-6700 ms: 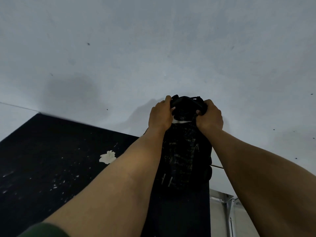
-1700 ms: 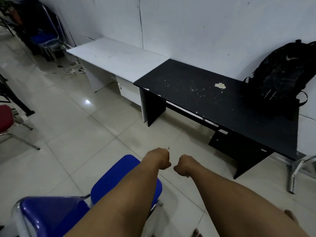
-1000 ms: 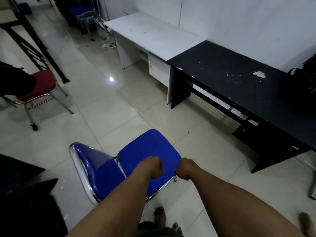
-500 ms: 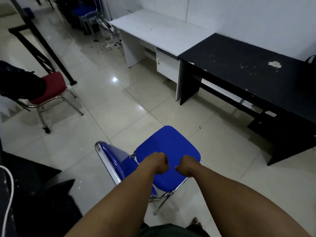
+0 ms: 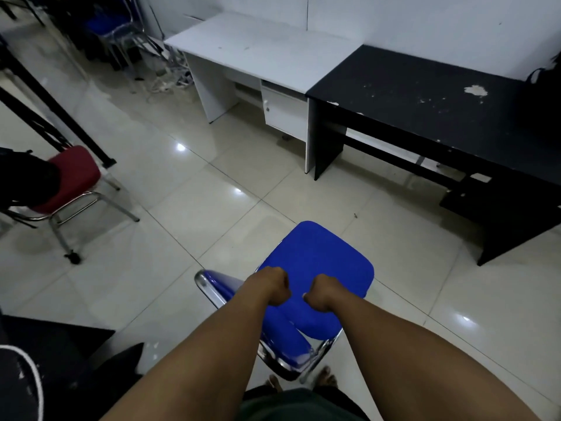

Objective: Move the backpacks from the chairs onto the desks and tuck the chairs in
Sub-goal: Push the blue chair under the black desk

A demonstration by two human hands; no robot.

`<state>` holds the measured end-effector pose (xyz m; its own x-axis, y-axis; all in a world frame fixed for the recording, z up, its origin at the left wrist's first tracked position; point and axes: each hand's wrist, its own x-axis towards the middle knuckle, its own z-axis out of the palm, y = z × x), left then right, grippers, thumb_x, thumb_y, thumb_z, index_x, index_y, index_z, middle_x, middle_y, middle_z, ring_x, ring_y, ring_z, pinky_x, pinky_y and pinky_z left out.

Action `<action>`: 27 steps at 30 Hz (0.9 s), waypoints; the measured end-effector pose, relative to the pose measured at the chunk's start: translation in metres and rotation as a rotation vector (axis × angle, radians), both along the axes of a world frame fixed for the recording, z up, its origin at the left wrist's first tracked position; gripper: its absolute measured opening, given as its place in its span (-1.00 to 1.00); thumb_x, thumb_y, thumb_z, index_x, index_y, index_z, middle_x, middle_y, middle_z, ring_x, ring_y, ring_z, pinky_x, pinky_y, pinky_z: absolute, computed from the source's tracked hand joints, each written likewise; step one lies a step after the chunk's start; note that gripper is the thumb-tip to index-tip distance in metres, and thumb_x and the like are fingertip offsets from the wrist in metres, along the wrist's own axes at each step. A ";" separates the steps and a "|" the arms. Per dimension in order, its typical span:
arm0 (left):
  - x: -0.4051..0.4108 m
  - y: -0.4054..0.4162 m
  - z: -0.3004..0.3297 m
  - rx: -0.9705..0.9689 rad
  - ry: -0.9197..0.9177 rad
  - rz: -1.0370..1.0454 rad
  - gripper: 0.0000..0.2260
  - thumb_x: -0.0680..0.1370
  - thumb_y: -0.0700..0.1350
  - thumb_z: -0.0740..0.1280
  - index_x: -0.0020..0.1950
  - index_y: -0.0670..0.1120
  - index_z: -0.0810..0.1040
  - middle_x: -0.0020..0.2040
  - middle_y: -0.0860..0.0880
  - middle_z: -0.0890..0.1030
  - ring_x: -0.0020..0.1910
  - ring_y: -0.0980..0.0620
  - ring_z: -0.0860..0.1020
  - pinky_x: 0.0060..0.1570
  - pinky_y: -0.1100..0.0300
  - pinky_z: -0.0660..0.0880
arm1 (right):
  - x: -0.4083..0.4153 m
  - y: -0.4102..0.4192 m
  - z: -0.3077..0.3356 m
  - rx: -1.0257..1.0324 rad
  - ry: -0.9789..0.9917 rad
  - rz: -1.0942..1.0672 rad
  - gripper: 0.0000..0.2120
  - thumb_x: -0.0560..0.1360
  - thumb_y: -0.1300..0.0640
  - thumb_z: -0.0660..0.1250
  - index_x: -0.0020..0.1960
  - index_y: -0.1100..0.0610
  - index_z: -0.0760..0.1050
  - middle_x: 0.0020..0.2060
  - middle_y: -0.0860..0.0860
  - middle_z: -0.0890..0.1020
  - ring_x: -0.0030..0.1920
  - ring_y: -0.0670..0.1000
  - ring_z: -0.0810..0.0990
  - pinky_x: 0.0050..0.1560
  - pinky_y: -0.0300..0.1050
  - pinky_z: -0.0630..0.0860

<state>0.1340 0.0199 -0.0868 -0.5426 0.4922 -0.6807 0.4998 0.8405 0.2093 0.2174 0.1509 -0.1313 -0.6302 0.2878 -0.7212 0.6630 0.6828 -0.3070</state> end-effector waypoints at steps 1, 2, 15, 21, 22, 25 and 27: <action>-0.003 -0.001 0.001 0.001 -0.001 0.005 -0.74 0.60 -0.02 0.26 0.23 -0.08 0.56 0.21 -0.10 0.58 0.14 -0.09 0.57 0.18 0.02 0.53 | -0.003 0.000 0.000 0.005 -0.004 0.002 -0.79 0.55 -0.05 0.29 -0.05 0.10 0.44 -0.12 0.04 0.51 -0.18 0.02 0.48 -0.22 -0.12 0.42; -0.007 -0.002 0.002 0.004 -0.003 0.005 -0.74 0.60 -0.03 0.26 0.24 -0.09 0.55 0.21 -0.11 0.58 0.14 -0.09 0.56 0.18 0.02 0.53 | -0.007 -0.001 0.000 0.010 -0.008 0.005 -0.79 0.56 -0.05 0.28 -0.03 0.10 0.44 -0.11 0.03 0.52 -0.17 0.02 0.48 -0.22 -0.13 0.42; -0.065 -0.050 -0.005 -0.075 -0.076 -0.201 -0.68 0.57 0.02 0.32 0.29 -0.05 0.52 0.27 -0.09 0.54 0.20 -0.09 0.53 0.20 0.07 0.49 | -0.040 -0.053 -0.005 0.010 -0.020 -0.247 -0.81 0.55 -0.02 0.28 -0.08 0.11 0.43 -0.17 0.03 0.51 -0.23 0.01 0.47 -0.27 -0.15 0.41; -0.096 -0.088 -0.006 -0.087 -0.141 -0.356 -0.60 0.52 0.19 0.32 0.29 0.06 0.53 0.27 -0.03 0.55 0.20 -0.04 0.52 0.20 0.09 0.48 | -0.061 -0.111 -0.003 -0.017 -0.024 -0.341 -0.81 0.55 0.02 0.28 -0.14 0.11 0.37 -0.26 0.03 0.46 -0.26 0.03 0.45 -0.37 -0.17 0.33; -0.096 -0.093 -0.004 -0.082 -0.160 -0.375 -0.59 0.51 0.22 0.31 0.30 0.09 0.53 0.27 -0.02 0.55 0.20 -0.04 0.52 0.21 0.09 0.47 | -0.062 -0.120 -0.003 -0.016 -0.034 -0.344 -0.81 0.55 0.01 0.29 -0.12 0.11 0.38 -0.23 0.04 0.47 -0.23 0.03 0.46 -0.38 -0.16 0.33; -0.097 -0.103 0.001 -0.059 -0.244 -0.408 -0.54 0.42 0.28 0.29 0.29 0.18 0.52 0.27 0.02 0.54 0.20 -0.03 0.51 0.26 0.04 0.45 | -0.061 -0.139 0.003 0.010 -0.029 -0.342 -0.79 0.53 -0.04 0.30 -0.02 0.10 0.42 -0.12 0.04 0.50 -0.17 0.03 0.49 -0.24 -0.15 0.40; -0.099 -0.108 0.001 -0.014 -0.279 -0.423 -0.56 0.38 0.30 0.28 0.21 0.21 0.54 0.24 0.03 0.55 0.17 -0.02 0.51 0.24 0.02 0.47 | -0.056 -0.141 0.008 0.001 -0.008 -0.364 -0.75 0.54 -0.09 0.29 -0.02 0.11 0.46 -0.13 0.03 0.52 -0.13 0.03 0.52 -0.17 -0.12 0.44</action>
